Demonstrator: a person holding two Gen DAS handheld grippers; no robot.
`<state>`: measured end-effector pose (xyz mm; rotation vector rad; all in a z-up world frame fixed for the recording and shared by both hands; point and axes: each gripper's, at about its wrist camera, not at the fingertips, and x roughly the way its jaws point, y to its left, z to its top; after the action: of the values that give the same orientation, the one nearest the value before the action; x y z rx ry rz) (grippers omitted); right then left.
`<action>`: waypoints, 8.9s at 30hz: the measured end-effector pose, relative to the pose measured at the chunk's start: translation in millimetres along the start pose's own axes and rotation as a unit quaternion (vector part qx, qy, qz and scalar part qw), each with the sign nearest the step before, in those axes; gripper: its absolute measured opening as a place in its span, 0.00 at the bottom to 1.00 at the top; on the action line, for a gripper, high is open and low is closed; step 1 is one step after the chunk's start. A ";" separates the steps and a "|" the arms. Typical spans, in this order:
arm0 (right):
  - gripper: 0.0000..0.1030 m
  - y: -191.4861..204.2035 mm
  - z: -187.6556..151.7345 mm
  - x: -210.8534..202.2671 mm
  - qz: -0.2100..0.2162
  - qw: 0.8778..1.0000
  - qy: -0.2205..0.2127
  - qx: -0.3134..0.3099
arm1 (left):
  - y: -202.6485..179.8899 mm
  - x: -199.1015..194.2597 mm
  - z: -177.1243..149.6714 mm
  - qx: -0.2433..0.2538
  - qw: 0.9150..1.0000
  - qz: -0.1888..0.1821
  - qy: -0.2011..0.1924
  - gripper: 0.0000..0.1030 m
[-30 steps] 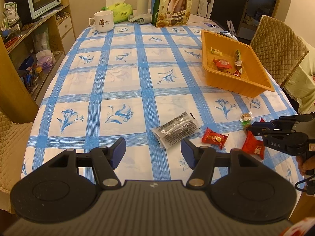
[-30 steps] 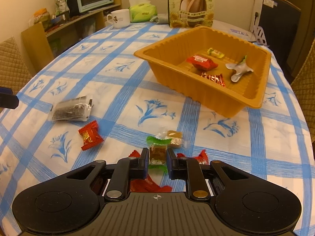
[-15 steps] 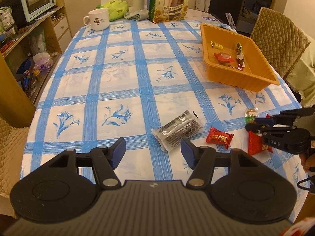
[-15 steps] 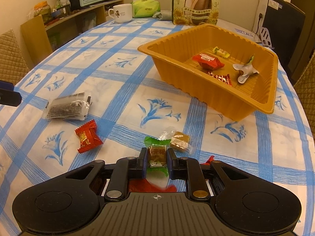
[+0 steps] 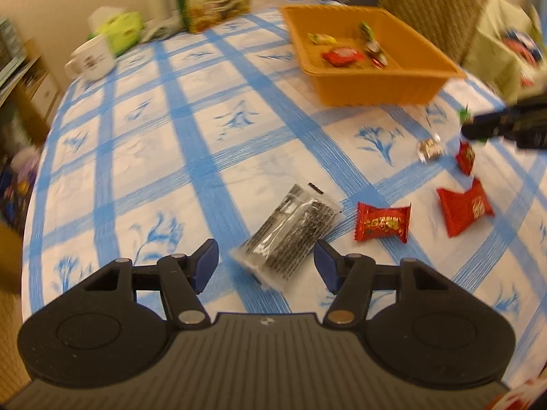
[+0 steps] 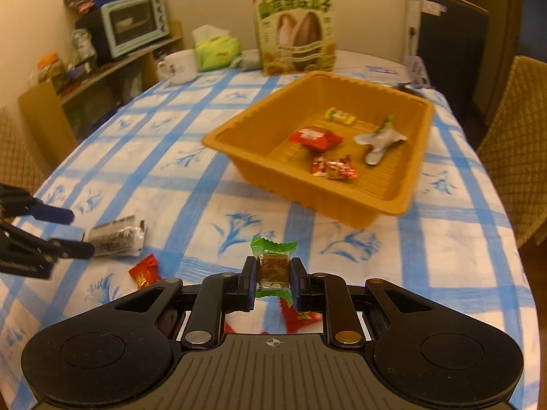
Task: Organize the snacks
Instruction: 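Lower the left tool onto the clear seaweed packet and close it, then carry the seaweed packet and green candy over the orange tray with both tools, then open left tool dropping seaweed packet into tray while right tool releases green candy, then withdraw both open tools from the tray back over the red candies, then lower the right tool onto the large red packet and close it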
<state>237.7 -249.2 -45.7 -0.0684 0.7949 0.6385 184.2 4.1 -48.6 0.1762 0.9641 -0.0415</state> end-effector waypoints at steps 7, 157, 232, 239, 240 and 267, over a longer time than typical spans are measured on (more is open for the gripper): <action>0.20 -19.5 -7.6 -19.4 -0.026 0.999 -0.003 0.046 | -6.0 24.6 10.2 0.062 0.998 -0.022 0.011 0.57; 0.21 -130.1 165.3 89.6 0.034 0.993 -0.067 0.096 | -40.5 81.8 247.6 -0.068 0.996 -0.016 -0.051 0.42; 0.88 82.3 -78.3 -126.7 0.003 0.992 0.006 0.128 | -20.7 -138.7 -49.2 -0.094 0.990 -0.090 -0.047 0.79; 0.88 82.9 -92.0 -121.2 -0.006 0.991 0.024 0.134 | -24.5 -128.6 -60.3 -0.093 0.991 -0.096 -0.029 0.79; 0.88 82.6 -93.6 -120.4 -0.008 0.990 0.026 0.136 | -25.0 -127.0 -61.5 -0.093 0.991 -0.096 -0.026 0.79; 0.88 46.3 -72.4 -76.2 -0.002 0.997 0.056 0.059 | -33.8 -100.4 -48.1 -0.126 0.991 -0.050 -0.013 0.79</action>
<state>125.4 -271.3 -36.7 0.0026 0.9388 0.5864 84.0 -25.4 2.5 -0.1045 0.9431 -0.0143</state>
